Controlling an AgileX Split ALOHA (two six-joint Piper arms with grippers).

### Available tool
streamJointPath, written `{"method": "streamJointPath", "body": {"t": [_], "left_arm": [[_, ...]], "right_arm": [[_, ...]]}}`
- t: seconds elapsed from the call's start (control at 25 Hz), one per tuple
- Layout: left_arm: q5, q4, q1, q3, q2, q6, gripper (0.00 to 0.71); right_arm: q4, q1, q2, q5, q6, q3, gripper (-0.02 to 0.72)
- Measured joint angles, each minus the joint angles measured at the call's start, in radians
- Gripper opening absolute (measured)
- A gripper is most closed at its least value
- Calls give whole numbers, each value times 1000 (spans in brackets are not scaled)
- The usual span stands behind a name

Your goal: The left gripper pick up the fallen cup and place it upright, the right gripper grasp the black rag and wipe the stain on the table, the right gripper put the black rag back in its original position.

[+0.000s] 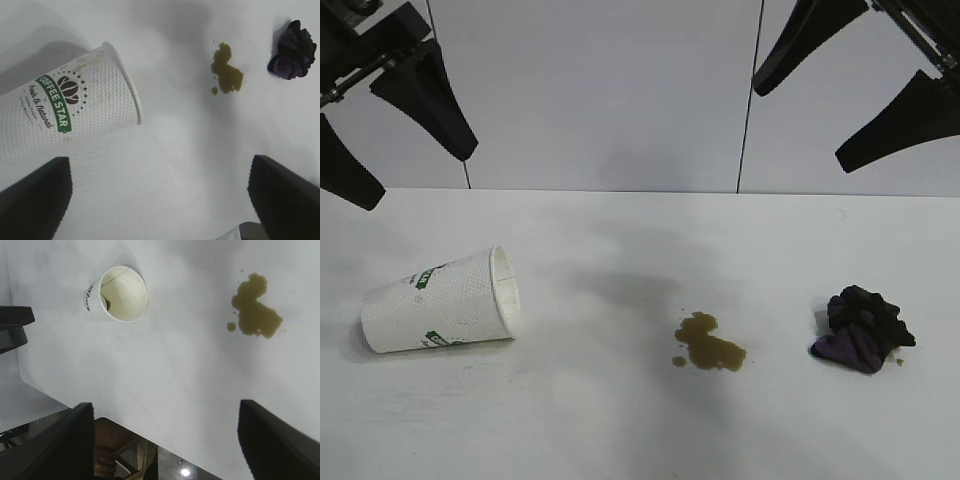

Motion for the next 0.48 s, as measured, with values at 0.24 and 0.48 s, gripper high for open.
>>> {"method": "streamJointPath", "body": {"t": [0.24, 0.48], "left_arm": [[0, 0, 0, 0, 0, 0, 689], [0, 0, 0, 0, 0, 0, 689]], "right_arm": [[0, 0, 0, -12, 0, 0, 547], [0, 0, 0, -14, 0, 0, 547]]}}
